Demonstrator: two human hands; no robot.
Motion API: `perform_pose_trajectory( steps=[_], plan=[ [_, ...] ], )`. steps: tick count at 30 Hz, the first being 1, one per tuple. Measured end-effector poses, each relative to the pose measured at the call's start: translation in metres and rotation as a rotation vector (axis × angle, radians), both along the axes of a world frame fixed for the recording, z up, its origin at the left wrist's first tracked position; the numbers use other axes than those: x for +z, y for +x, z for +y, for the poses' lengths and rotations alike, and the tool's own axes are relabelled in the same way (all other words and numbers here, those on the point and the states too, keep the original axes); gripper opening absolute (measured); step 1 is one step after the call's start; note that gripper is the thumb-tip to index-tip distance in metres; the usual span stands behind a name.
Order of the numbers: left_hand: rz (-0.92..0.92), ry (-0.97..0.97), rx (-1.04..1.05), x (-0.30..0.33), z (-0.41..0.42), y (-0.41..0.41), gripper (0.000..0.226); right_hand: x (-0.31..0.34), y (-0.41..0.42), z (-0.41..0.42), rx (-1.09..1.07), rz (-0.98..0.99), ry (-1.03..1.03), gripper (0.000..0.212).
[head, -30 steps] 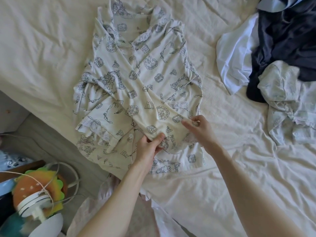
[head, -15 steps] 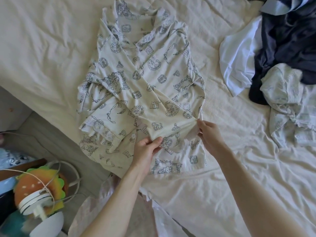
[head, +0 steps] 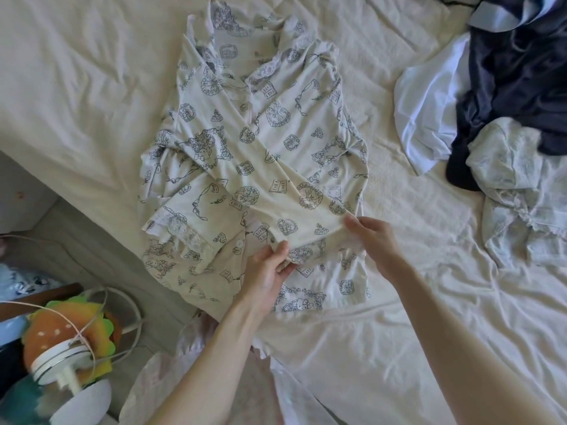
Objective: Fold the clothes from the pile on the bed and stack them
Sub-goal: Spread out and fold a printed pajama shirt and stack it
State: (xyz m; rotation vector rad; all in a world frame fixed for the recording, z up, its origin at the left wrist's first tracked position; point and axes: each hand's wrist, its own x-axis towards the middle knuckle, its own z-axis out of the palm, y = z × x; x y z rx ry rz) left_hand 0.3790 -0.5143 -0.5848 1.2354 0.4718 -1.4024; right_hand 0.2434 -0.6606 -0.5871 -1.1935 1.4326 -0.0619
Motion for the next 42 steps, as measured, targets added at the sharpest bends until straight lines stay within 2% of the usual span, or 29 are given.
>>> perform_pose_trajectory(
  steps=[4, 6, 9, 12, 13, 15, 17, 19, 21, 23, 25, 27, 29, 31, 34, 38, 42],
  plan=[
    [-0.093, 0.004, 0.074, 0.002, -0.003, 0.003, 0.017, 0.009, -0.002, -0.008, 0.049, -0.107, -0.022, 0.038],
    [-0.186, 0.064, 0.065, 0.004, -0.006, 0.004, 0.022, 0.008, 0.0, -0.006, 0.064, -0.054, -0.089, 0.044],
    [-0.432, 0.164, -0.04, 0.01, -0.01, -0.003, 0.022, -0.001, 0.002, 0.003, 0.016, 0.038, -0.183, 0.042],
    [-0.717, 0.104, -0.038, 0.019, -0.015, -0.003, 0.016, 0.002, 0.013, 0.002, -0.199, -0.097, -0.216, 0.036],
    [-0.795, 0.087, -0.066, 0.02, -0.016, -0.003, 0.013, 0.002, 0.016, 0.002, -0.2, -0.1, -0.261, 0.037],
    [-0.861, 0.104, -0.156, 0.017, -0.018, -0.007, 0.013, -0.002, 0.018, 0.002, -0.065, -0.002, -0.356, 0.039],
    [-0.795, 0.158, -0.211, 0.015, -0.02, -0.012, 0.012, -0.011, 0.014, 0.004, 0.122, 0.106, -0.388, 0.041],
    [-0.689, 0.113, -0.231, 0.011, -0.024, -0.013, 0.013, -0.015, 0.011, -0.001, 0.253, 0.153, -0.4, 0.041],
    [-0.656, 0.103, -0.278, 0.004, -0.024, -0.011, 0.012, -0.019, 0.008, -0.007, 0.347, 0.211, -0.425, 0.042],
    [-0.638, 0.176, -0.344, -0.006, -0.022, -0.011, 0.009, -0.023, 0.004, -0.012, 0.376, 0.276, -0.414, 0.042],
    [-0.5, 0.249, -0.419, -0.015, -0.016, -0.016, 0.013, -0.028, -0.004, -0.014, 0.353, 0.354, -0.355, 0.038],
    [-0.269, 0.303, -0.444, -0.02, -0.011, -0.02, 0.014, -0.033, -0.012, -0.013, 0.408, 0.46, -0.289, 0.032],
    [-0.185, 0.361, -0.552, -0.022, -0.004, -0.016, 0.021, -0.034, -0.014, -0.011, 0.492, 0.547, -0.26, 0.031],
    [-0.302, 0.403, -0.65, -0.025, 0.002, 0.001, 0.023, -0.031, -0.007, -0.012, 0.517, 0.588, -0.301, 0.035],
    [-0.505, 0.416, -0.548, -0.022, 0.006, 0.047, 0.014, -0.021, 0.025, -0.021, 0.527, 0.576, -0.427, 0.032],
    [-0.732, 0.451, -0.397, -0.012, -0.004, 0.128, 0.011, -0.007, 0.092, -0.037, 0.563, 0.417, -0.469, 0.029],
    [-1.103, 0.464, -0.465, -0.005, -0.023, 0.201, 0.017, 0.0, 0.174, -0.056, 0.521, 0.274, -0.423, 0.029]
  ],
)
